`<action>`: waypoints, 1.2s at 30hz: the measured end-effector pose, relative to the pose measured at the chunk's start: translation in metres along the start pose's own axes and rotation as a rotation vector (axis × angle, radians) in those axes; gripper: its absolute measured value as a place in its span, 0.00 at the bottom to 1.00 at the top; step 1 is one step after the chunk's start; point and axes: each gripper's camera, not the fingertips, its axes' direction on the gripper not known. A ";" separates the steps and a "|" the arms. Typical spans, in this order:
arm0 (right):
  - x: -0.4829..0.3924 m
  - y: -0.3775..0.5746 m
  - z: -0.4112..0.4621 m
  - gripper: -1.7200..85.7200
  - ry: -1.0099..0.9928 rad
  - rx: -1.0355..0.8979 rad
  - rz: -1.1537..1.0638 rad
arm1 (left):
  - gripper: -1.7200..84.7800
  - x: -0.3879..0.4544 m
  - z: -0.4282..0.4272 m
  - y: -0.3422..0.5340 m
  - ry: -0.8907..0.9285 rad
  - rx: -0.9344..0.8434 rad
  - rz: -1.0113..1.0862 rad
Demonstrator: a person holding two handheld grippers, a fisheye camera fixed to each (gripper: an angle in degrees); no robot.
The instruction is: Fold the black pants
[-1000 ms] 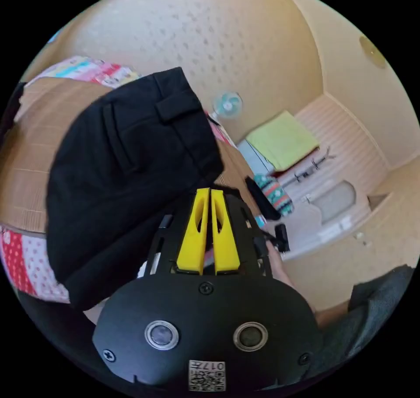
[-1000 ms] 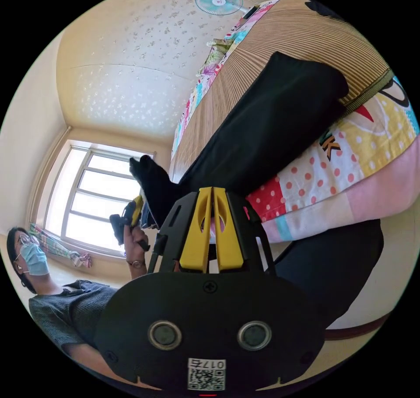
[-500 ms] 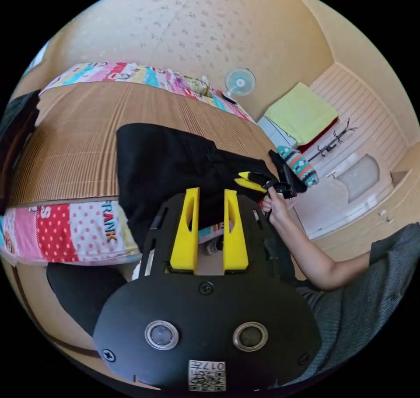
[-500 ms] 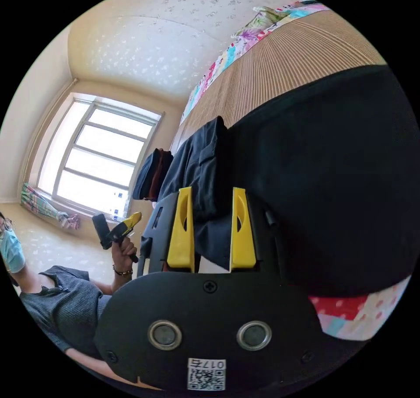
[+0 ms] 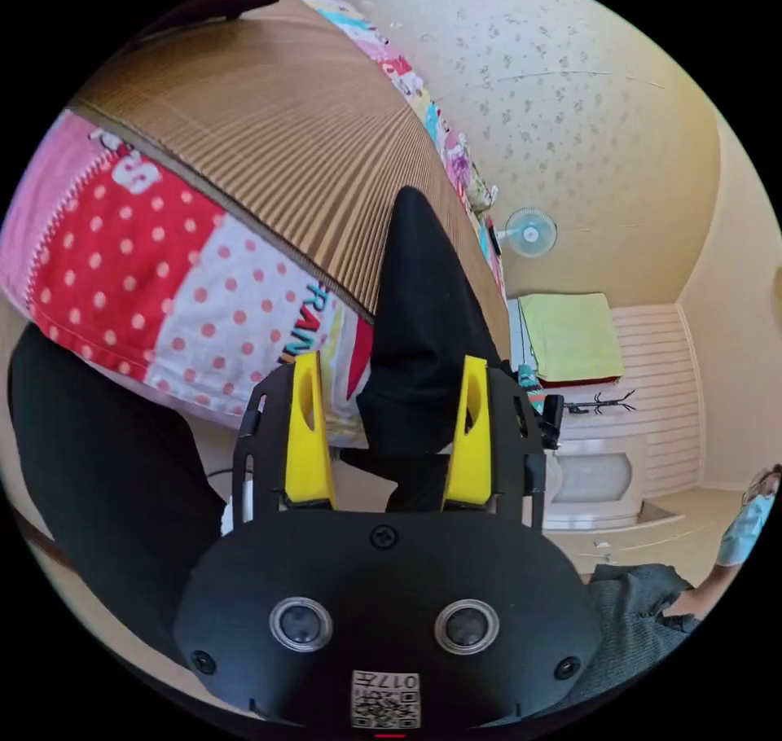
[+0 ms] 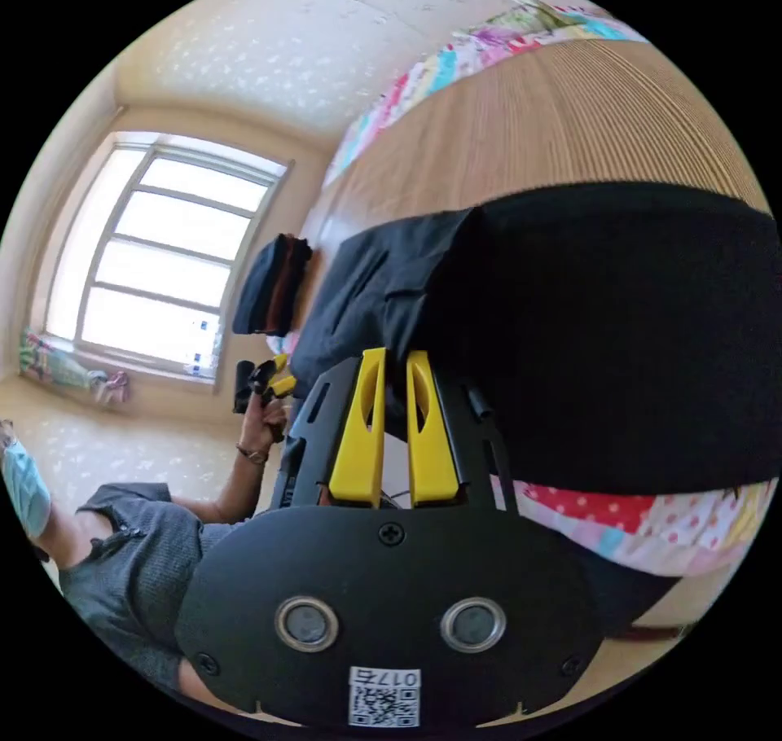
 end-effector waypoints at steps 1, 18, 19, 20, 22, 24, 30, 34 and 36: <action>0.005 0.004 -0.001 0.04 -0.013 0.009 0.006 | 0.24 -0.004 0.002 0.001 0.039 -0.006 -0.009; -0.086 -0.027 0.120 0.03 -0.340 0.033 -0.263 | 0.09 0.086 -0.099 0.007 0.484 -0.054 0.628; -0.086 -0.028 0.123 0.03 -0.386 0.028 -0.261 | 0.09 0.097 -0.101 0.007 0.463 -0.049 0.654; -0.088 -0.030 0.129 0.03 -0.467 0.020 -0.260 | 0.09 0.119 -0.099 0.006 0.424 -0.047 0.702; -0.091 -0.032 0.131 0.03 -0.559 0.028 -0.270 | 0.09 0.156 -0.082 0.004 0.363 -0.062 0.786; -0.089 -0.030 0.121 0.03 -0.633 0.090 -0.281 | 0.09 0.203 -0.039 0.001 0.322 -0.125 0.873; -0.020 -0.009 0.049 0.03 -0.555 0.262 -0.153 | 0.11 0.294 0.113 0.024 0.256 -0.397 0.987; 0.049 0.032 0.000 0.03 -0.418 0.321 0.017 | 0.13 0.303 0.186 0.049 0.104 -0.562 0.987; 0.086 0.068 -0.025 0.03 -0.351 0.330 0.188 | 0.13 0.279 0.202 0.049 -0.095 -0.563 0.919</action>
